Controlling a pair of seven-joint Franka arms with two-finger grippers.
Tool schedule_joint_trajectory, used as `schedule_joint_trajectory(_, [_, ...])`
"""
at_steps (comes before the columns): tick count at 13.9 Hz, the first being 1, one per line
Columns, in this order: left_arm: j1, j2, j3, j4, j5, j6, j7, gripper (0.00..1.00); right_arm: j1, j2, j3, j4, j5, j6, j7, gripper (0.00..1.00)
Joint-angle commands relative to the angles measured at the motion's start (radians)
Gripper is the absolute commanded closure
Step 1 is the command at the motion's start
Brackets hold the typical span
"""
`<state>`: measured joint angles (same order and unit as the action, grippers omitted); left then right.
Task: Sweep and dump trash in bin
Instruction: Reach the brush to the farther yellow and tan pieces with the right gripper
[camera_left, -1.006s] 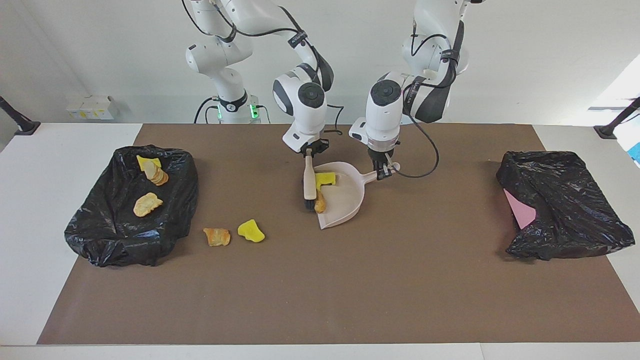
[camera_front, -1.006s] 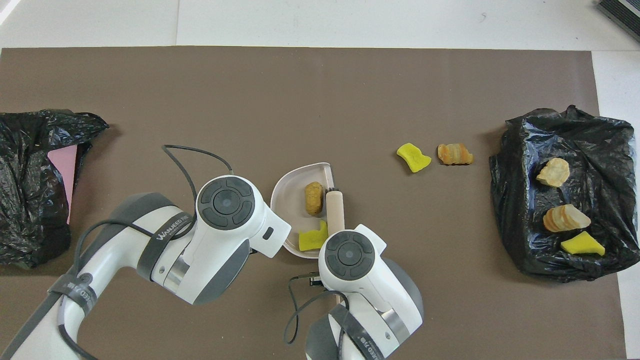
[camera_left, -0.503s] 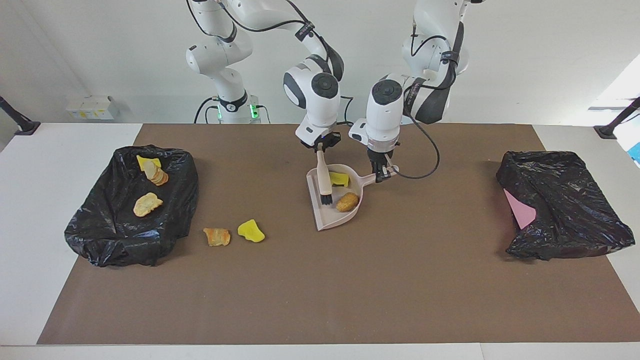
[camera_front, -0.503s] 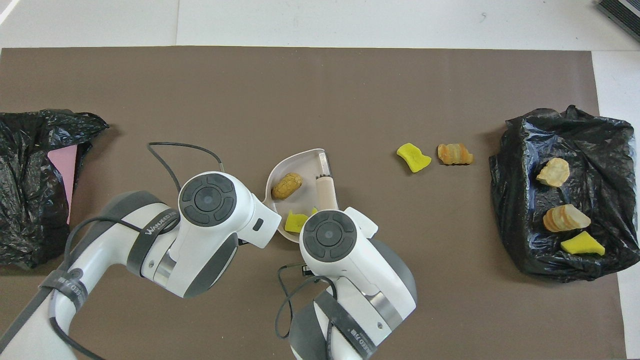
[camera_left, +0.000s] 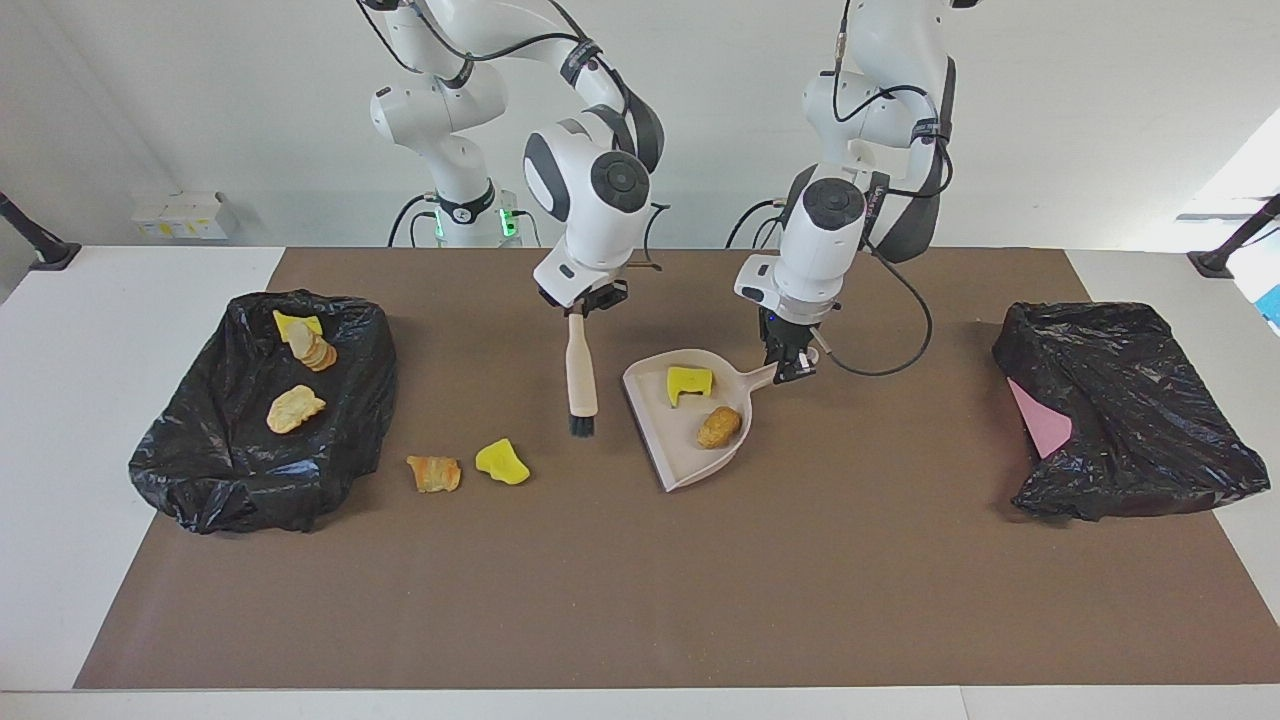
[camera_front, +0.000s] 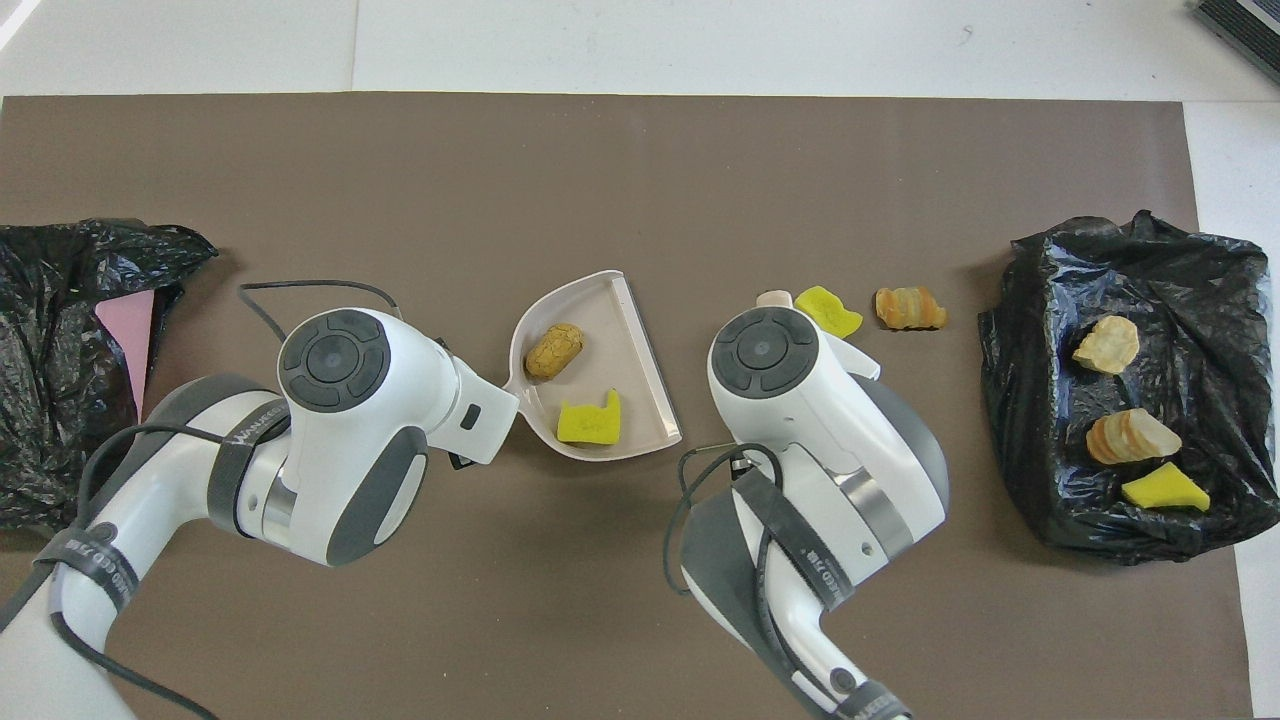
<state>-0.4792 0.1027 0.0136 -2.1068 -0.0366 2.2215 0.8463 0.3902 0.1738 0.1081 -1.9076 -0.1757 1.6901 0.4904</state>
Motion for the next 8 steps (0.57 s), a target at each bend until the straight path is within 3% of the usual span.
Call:
schedule_joint_trajectory(1, [0.007,-0.008,-0.003,-0.012,-0.02,0.024,0.017,1.0,-0.083,0.032,0.01,0.033,-0.074,-0.024,-0.041,1.0])
schedule_joint_trajectory(5, [-0.002,0.002,-0.001,0.017,-0.02,0.007,0.0,1.0,-0.172,0.125,0.008,0.189,-0.16,-0.121,-0.067,1.0])
schedule_joint_trajectory(8, [-0.013,0.015,-0.003,0.041,-0.016,-0.037,-0.039,1.0,-0.244,0.131,0.008,0.182,-0.188,-0.119,-0.124,1.0])
